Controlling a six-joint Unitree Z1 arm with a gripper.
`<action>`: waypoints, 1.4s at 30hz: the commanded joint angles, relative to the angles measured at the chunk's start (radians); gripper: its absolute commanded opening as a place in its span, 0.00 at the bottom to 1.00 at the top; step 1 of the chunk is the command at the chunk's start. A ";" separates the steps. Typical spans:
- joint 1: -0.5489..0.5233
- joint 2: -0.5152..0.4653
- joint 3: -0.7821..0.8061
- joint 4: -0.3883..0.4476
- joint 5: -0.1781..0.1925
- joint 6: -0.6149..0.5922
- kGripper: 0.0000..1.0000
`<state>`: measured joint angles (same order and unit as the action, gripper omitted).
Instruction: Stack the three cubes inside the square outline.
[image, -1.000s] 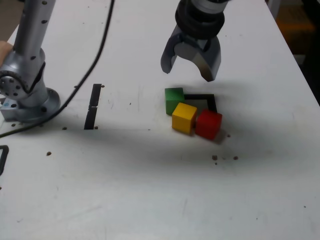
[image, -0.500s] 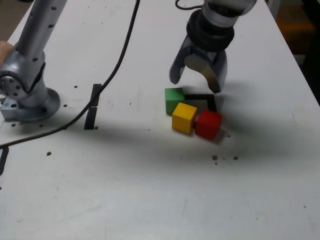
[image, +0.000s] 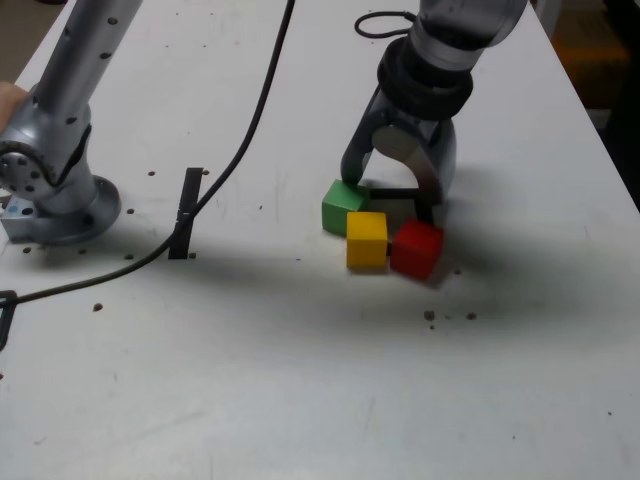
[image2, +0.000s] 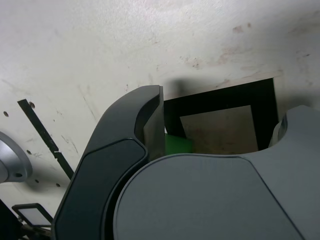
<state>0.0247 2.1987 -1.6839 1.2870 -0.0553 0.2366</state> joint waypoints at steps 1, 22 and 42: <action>-0.003 -0.001 0.004 -0.001 -0.007 -0.005 0.85; 0.019 -0.068 0.119 -0.019 -0.045 -0.093 0.85; 0.019 -0.112 0.268 -0.028 -0.124 -0.149 0.85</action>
<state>0.0425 2.0982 -1.4248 1.2602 -0.1767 0.0904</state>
